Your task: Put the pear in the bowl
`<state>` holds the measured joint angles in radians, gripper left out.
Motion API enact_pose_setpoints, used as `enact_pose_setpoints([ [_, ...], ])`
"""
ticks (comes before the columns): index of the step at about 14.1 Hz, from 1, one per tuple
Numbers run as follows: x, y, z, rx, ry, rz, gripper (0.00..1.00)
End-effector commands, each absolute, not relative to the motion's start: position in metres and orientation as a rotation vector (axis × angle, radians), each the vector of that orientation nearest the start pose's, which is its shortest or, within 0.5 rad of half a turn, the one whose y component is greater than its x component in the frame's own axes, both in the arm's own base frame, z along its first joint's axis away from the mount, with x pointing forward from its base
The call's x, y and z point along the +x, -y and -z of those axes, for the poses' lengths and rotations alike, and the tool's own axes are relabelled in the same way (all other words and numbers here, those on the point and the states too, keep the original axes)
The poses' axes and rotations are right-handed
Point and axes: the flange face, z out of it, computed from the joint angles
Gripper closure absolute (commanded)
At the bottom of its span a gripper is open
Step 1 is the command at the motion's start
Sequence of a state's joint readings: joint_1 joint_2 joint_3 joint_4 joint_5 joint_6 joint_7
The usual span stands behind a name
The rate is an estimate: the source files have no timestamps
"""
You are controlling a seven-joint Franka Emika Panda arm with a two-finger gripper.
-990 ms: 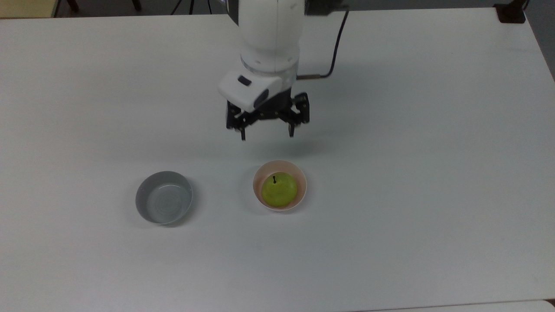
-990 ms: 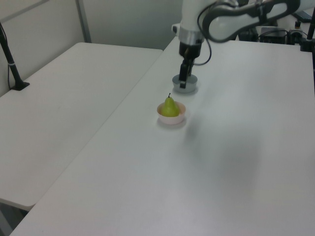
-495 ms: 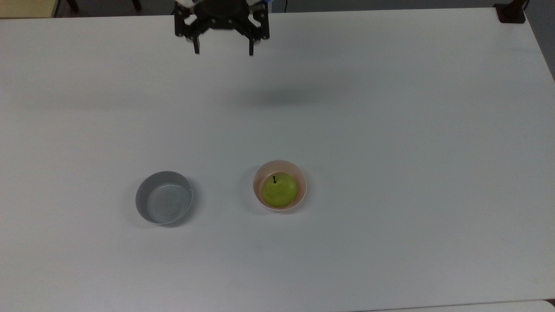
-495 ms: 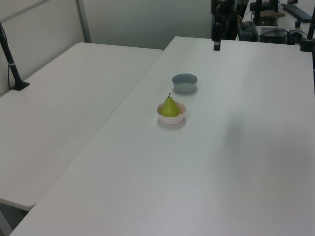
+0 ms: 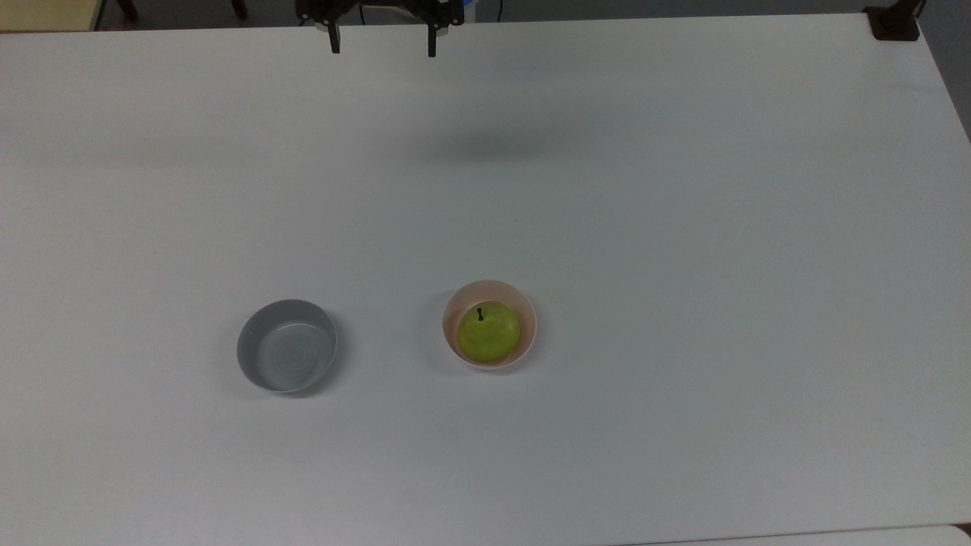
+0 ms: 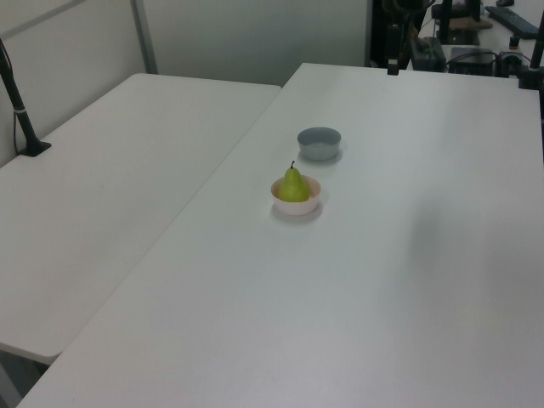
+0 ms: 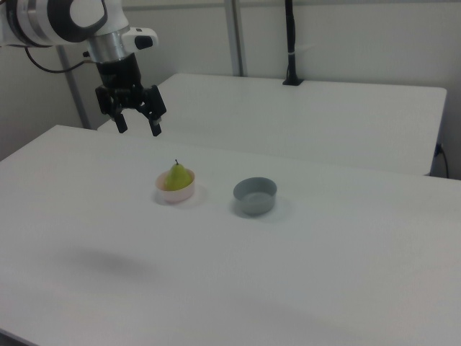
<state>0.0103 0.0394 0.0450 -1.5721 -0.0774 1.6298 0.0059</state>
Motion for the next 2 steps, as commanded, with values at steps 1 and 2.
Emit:
enact_pose_setpoints([
  [1, 0.5667, -0.0216, -0.6059, -3.206, 0.107, 0.029, 0.00],
  [2, 0.5667, -0.0216, -0.6059, -3.206, 0.107, 0.029, 0.00],
])
